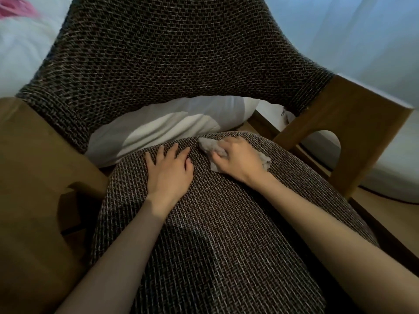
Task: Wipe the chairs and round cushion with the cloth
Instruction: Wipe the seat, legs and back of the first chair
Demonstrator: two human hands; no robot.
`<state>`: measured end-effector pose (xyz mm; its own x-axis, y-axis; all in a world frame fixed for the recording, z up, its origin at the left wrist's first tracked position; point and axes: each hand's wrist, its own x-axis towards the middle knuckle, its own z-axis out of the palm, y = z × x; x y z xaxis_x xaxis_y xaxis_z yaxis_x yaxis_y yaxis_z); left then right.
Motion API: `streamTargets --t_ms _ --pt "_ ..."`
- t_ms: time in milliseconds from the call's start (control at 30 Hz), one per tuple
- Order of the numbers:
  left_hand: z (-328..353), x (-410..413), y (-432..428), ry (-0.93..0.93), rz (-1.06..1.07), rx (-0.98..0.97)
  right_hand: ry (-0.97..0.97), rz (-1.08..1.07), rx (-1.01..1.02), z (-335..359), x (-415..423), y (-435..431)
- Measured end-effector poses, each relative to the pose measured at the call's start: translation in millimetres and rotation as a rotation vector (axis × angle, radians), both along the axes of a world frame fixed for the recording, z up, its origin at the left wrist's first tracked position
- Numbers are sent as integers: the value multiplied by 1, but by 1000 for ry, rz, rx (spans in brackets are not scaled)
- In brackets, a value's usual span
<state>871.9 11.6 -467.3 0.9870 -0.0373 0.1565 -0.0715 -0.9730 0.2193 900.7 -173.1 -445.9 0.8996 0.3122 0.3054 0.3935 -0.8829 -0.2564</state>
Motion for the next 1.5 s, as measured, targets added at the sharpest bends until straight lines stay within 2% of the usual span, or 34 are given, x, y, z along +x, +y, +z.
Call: streamTargets --t_ms 67,200,300,367,433,500,567,633,767,867,967,1033,1100,1233,1367,1433,1500 --pt "1 -1 0 13 -5 -15 -48 -72 -50 3 -8 -28" --pt "3 -3 -1 36 -17 2 -110 -405 -129 11 -17 -81" --pt "5 -5 -3 76 -31 50 -49 -529 -35 17 -17 -74" --pt "6 -6 -4 104 -30 56 2 -492 77 18 -26 -48" --pt "8 -7 -6 110 -36 52 52 -352 162 12 -45 -12" --pt "9 -7 -4 113 -42 57 32 -210 146 4 -71 17" --pt "10 -9 -2 117 -51 59 -29 -155 99 3 -82 16" --pt "9 -13 -1 120 -71 65 -54 -227 19 7 -79 -13" --pt "6 -23 -2 112 -99 69 -77 -501 -110 17 -70 -88" --pt "5 -30 -4 130 -108 72 -86 -541 -71 16 -81 -76" --pt "6 -34 -8 147 -105 72 -40 -338 73 6 -115 -36" --pt "9 -35 -10 143 -106 72 -41 -169 79 0 -147 -19" --pt "11 -38 -10 146 -109 71 -74 -92 13 1 -161 -26" --pt "9 -54 -13 169 -145 78 -86 -342 -99 12 -134 -87" --pt "8 -73 -23 141 -207 54 -129 -618 -11 19 -131 -113" --pt "6 -83 -28 126 -239 51 -107 -604 90 19 -147 -91" --pt "6 -89 -32 120 -252 45 -85 -451 157 15 -175 -60"
